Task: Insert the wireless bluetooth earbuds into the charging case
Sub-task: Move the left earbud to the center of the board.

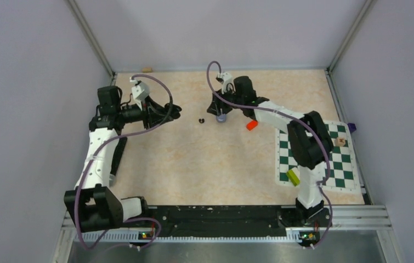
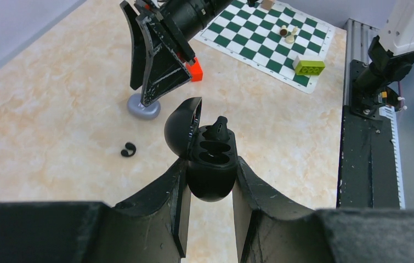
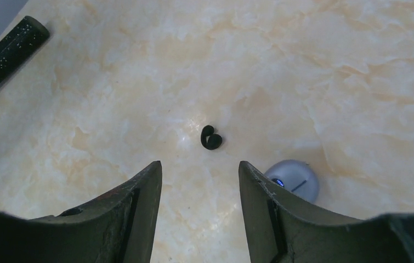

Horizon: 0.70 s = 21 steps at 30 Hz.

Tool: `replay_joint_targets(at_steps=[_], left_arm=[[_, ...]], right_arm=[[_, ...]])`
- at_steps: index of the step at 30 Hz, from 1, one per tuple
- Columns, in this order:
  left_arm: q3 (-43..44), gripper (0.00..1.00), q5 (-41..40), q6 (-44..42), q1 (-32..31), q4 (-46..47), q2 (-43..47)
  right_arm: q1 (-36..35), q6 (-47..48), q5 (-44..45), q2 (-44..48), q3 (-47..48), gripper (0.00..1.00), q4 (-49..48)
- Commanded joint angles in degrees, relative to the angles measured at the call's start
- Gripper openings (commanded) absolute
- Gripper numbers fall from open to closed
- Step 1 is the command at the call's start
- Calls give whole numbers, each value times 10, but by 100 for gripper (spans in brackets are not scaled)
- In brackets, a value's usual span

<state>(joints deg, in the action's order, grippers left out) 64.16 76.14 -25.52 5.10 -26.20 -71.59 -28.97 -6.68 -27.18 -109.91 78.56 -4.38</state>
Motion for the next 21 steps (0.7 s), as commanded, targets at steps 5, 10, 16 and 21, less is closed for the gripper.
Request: replay_joint_targets(at_steps=[5, 10, 16, 21], left_arm=[[-51, 0, 39, -29, 46, -1, 53], [-58, 0, 41, -33, 46, 1, 60], [-69, 0, 49, -38, 46, 7, 71], [-73, 0, 53, -38, 46, 11, 71]], right_arm=[[-52, -16, 61, -119, 118, 48, 43], [-64, -12, 97, -169, 165, 44, 94], [-65, -17, 106, -216, 210, 36, 129], [-73, -15, 100, -228, 220, 30, 139]])
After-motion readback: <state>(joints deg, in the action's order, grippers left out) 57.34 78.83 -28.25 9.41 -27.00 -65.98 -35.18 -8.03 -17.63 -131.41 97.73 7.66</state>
